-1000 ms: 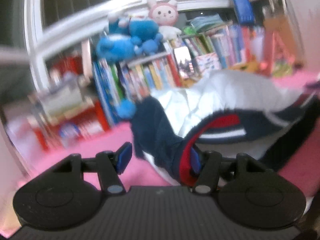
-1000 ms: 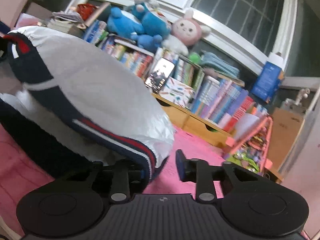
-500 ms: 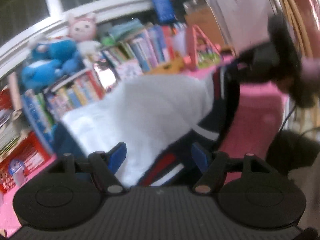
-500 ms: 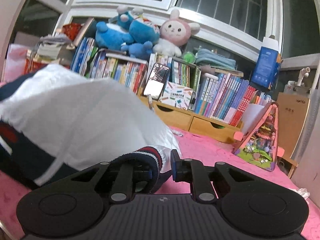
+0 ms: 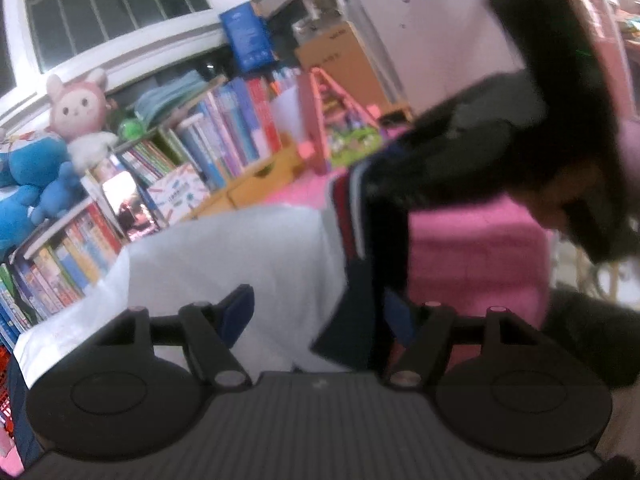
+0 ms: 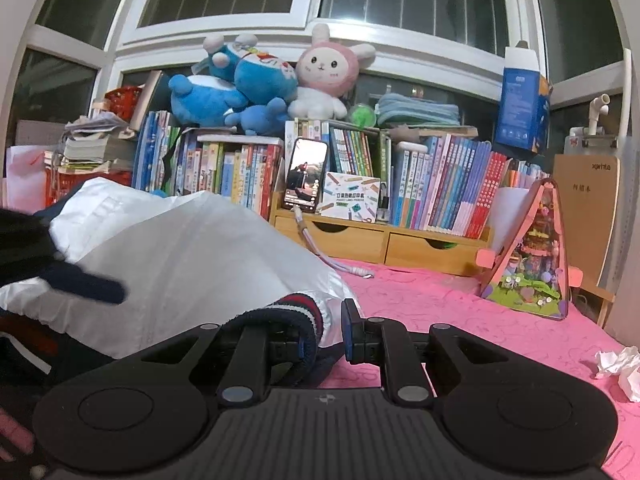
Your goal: Fold clothes
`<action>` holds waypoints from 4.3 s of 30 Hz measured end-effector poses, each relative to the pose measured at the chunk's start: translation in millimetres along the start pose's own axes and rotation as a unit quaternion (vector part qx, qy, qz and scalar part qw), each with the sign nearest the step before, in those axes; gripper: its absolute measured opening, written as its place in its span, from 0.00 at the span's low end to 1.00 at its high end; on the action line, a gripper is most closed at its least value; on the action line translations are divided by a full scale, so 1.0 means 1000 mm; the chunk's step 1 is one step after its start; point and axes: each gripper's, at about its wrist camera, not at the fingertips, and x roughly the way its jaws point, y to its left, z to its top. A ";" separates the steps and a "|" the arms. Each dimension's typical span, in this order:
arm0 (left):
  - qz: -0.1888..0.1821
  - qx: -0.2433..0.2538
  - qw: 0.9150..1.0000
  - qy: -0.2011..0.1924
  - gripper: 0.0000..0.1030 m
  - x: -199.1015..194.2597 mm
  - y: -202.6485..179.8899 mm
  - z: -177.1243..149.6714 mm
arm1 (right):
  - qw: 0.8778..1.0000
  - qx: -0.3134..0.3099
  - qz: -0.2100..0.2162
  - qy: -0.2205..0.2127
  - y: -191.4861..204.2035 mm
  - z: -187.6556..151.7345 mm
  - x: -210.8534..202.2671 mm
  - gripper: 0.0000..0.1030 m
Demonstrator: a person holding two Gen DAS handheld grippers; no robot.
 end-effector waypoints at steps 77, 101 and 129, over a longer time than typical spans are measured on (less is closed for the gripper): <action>0.166 -0.159 0.967 0.107 0.68 -0.099 0.152 -0.092 | 0.918 0.024 0.379 0.114 0.073 0.003 -0.029 0.68; 0.042 -0.013 0.994 0.103 0.70 -0.057 0.041 -0.067 | 0.987 -0.145 -0.014 0.070 0.033 -0.029 0.012 0.25; 0.263 -0.058 0.947 0.177 0.48 -0.070 0.114 -0.094 | 0.990 -0.079 -0.006 0.120 0.005 -0.038 0.009 0.21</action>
